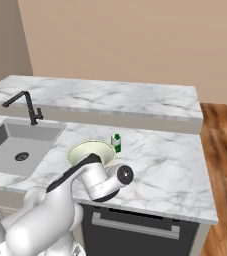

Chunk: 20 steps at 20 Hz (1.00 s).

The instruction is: Gather the eggs and milk located in the vicinity of the sink area and place them right next to the bowl.

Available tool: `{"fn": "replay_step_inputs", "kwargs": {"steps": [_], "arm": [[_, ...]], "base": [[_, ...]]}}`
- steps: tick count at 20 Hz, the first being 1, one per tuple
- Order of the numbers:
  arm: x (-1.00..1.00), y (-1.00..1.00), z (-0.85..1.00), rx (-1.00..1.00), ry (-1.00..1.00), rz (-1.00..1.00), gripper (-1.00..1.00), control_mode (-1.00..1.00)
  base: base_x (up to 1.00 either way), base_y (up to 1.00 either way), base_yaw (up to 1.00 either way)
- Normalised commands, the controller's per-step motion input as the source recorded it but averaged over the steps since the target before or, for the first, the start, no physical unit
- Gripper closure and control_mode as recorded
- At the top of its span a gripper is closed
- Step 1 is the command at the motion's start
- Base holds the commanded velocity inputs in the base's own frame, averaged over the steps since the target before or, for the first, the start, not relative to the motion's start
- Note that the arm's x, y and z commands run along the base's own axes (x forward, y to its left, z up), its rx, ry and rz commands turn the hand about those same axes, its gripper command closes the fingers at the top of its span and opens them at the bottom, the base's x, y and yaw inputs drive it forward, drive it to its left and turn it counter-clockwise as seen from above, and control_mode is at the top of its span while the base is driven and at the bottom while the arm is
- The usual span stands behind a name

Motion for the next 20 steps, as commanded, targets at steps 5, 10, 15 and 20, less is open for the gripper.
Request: {"fn": "replay_step_inputs", "kwargs": {"steps": [5, 10, 15, 20], "arm": [[0.00, 0.00, -0.08, 0.01, 0.00, 0.00, -1.00, -1.00], [0.00, 0.00, 0.00, 0.00, -0.02, 0.00, -1.00, -1.00], [0.00, 0.00, 0.00, 0.00, -0.05, 0.00, -1.00, -1.00], [-0.01, 0.00, 0.00, 0.00, -0.01, 0.00, -1.00, -1.00]], "base": [[0.00, 0.00, 0.00], [0.00, 0.00, 0.00], [0.00, 0.00, 0.00], [0.00, 0.00, 0.00]]}}
